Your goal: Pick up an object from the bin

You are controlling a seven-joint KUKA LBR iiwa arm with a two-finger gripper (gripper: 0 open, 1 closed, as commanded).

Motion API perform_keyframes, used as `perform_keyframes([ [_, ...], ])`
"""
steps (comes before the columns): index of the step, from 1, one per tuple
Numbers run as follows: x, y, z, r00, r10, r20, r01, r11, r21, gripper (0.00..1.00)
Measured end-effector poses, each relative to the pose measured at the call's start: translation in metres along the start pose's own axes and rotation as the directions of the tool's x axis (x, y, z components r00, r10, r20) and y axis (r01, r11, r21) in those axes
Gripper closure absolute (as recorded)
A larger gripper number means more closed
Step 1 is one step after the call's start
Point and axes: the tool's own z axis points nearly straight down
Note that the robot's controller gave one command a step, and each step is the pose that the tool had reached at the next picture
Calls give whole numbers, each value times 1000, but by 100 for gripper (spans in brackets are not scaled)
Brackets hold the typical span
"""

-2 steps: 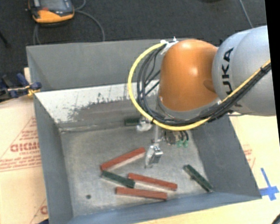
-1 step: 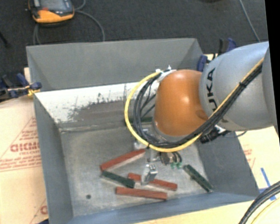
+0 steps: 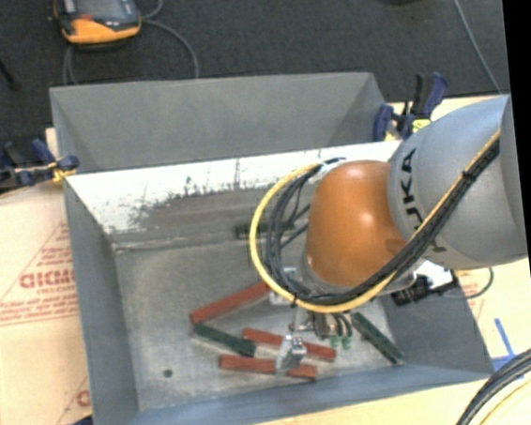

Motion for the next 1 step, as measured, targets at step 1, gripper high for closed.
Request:
perform_keyframes([
  [1,-6,-9,33,999,-42,8,42,999,0,0],
])
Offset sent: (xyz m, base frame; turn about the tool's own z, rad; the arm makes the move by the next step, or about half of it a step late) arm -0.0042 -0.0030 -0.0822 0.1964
